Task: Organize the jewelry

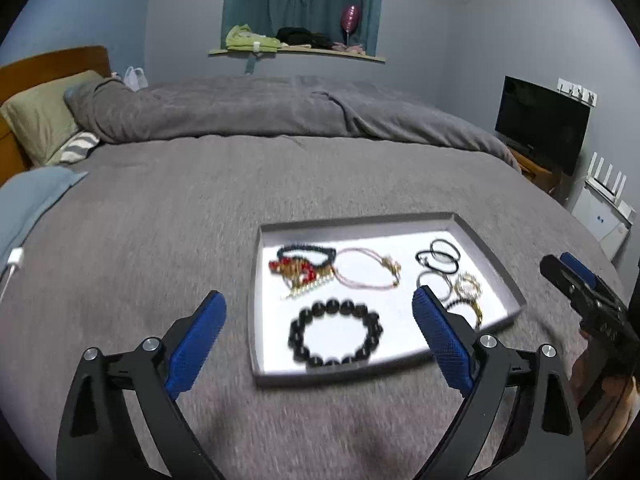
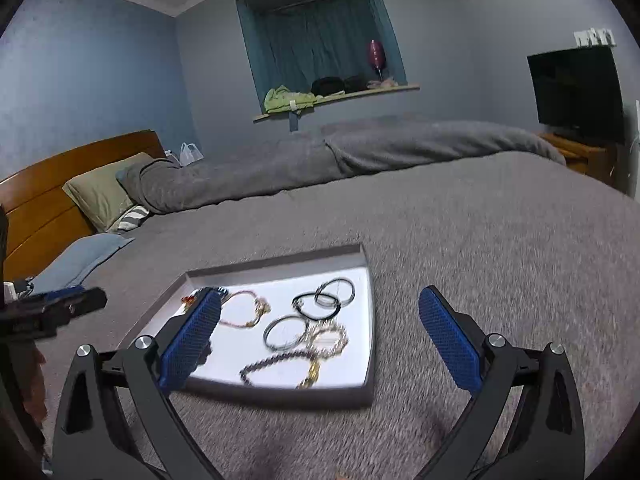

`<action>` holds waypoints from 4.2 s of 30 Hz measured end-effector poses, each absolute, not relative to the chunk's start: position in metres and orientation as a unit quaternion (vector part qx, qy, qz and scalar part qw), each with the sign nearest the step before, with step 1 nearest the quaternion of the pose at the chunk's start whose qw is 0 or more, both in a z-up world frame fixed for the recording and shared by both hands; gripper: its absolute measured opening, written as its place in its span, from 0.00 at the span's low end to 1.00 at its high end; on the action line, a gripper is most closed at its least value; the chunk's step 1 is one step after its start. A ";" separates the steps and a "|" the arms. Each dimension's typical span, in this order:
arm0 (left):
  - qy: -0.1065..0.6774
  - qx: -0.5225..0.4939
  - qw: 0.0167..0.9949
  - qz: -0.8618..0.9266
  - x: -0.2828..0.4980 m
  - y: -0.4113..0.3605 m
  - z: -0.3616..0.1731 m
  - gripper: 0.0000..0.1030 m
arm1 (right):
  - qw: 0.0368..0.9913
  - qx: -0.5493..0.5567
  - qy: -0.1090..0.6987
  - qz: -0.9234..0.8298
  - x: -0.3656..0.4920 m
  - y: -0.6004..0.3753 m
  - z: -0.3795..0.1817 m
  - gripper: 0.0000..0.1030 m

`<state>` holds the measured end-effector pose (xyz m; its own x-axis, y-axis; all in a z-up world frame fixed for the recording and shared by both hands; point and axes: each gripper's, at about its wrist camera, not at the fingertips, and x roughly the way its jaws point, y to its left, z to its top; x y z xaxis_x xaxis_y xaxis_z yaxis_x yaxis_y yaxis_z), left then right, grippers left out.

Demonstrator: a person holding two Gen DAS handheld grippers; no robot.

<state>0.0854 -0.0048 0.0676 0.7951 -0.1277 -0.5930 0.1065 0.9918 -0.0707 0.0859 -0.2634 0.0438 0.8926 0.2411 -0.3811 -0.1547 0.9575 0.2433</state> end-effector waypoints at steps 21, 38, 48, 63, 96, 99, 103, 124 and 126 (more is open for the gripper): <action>0.390 -0.045 0.920 -0.004 0.055 -0.008 0.050 0.95 | 0.928 0.089 0.357 0.049 0.062 -0.237 0.052 0.95; 0.416 0.008 0.909 0.018 0.050 -0.029 0.050 0.95 | 0.929 0.043 0.367 0.038 0.052 -0.219 0.050 0.95; 0.416 0.006 0.909 0.021 0.050 -0.027 0.051 0.95 | 0.929 0.048 0.366 0.036 0.053 -0.220 0.050 0.95; 0.414 0.003 0.910 0.024 0.049 -0.027 0.052 0.95 | 0.930 0.046 0.363 0.033 0.052 -0.220 0.050 0.95; 0.413 0.007 0.911 0.026 0.049 -0.027 0.052 0.95 | 0.931 0.044 0.362 0.033 0.052 -0.220 0.049 0.95; 0.413 0.007 0.910 0.026 0.048 -0.027 0.052 0.95 | 0.930 0.044 0.362 0.033 0.052 -0.220 0.049 0.95; 0.413 0.006 0.911 0.026 0.048 -0.026 0.052 0.95 | 0.930 0.044 0.362 0.033 0.052 -0.220 0.048 0.95; 0.415 0.011 0.909 0.022 0.049 -0.027 0.051 0.95 | 0.930 0.042 0.364 0.033 0.052 -0.219 0.048 0.95; 0.416 0.010 0.909 0.023 0.049 -0.027 0.051 0.95 | 0.930 0.043 0.363 0.033 0.052 -0.220 0.048 0.95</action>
